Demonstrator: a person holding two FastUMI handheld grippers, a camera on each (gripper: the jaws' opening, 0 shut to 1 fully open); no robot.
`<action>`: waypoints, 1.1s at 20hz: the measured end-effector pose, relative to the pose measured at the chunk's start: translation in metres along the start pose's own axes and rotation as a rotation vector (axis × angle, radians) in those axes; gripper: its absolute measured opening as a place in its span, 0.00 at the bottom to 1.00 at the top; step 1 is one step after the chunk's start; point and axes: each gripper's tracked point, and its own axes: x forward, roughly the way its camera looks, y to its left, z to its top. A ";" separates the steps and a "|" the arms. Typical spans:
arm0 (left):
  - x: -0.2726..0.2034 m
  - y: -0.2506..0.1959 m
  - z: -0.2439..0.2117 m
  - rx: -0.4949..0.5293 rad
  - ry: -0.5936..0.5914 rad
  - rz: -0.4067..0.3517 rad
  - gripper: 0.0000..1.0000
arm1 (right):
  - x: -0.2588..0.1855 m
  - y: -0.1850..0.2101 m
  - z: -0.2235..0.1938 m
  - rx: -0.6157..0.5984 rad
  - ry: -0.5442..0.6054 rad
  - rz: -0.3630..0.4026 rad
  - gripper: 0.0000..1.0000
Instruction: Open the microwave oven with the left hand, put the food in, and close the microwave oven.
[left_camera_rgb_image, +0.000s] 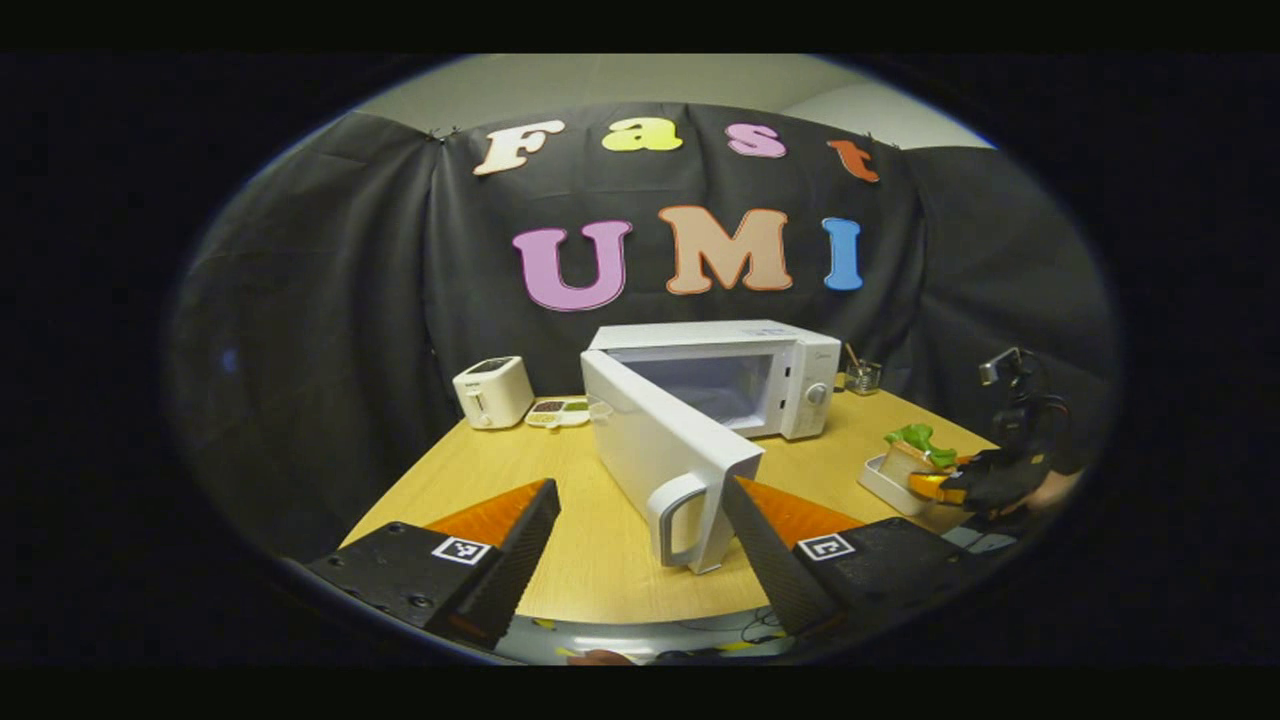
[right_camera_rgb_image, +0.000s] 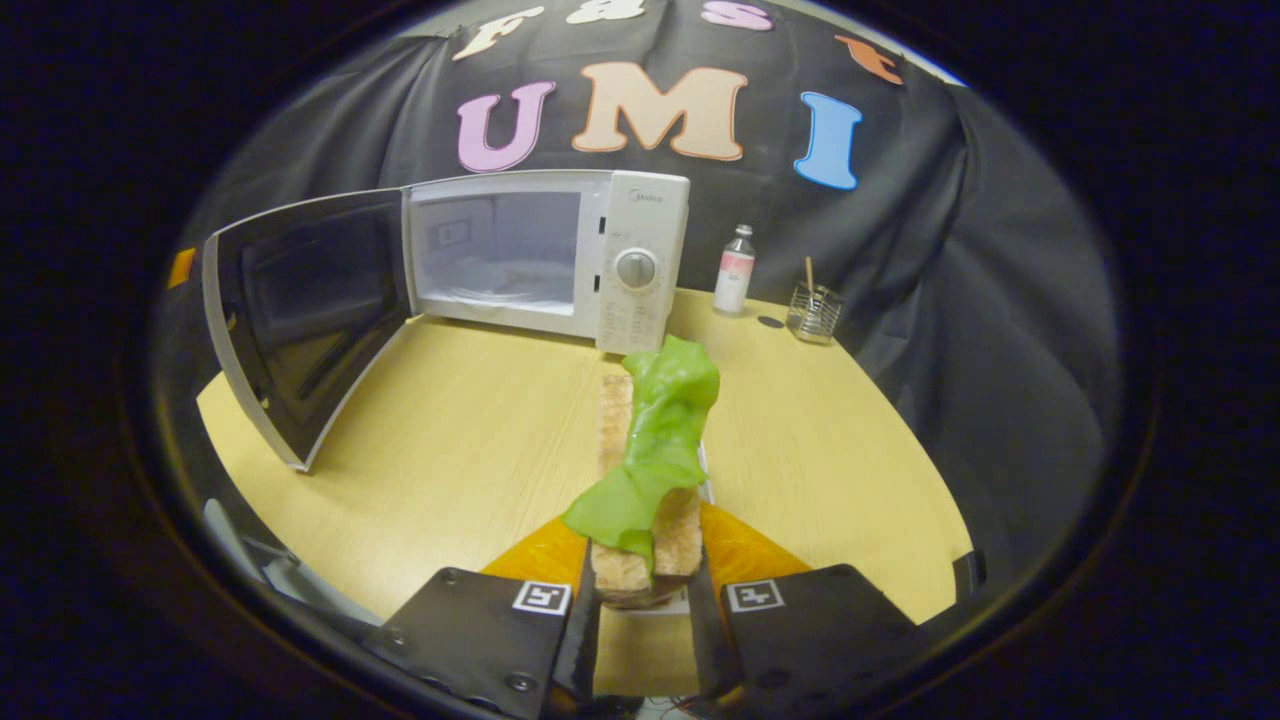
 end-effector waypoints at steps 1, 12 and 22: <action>-0.002 0.000 0.008 -0.006 -0.017 0.003 0.98 | 0.001 -0.003 0.004 0.002 -0.007 -0.008 0.36; 0.002 -0.004 0.052 -0.008 -0.123 -0.016 0.97 | -0.011 -0.004 0.048 0.008 -0.061 0.005 0.36; 0.009 -0.007 0.072 -0.007 -0.181 -0.038 0.95 | 0.000 0.059 0.125 0.081 -0.119 0.134 0.36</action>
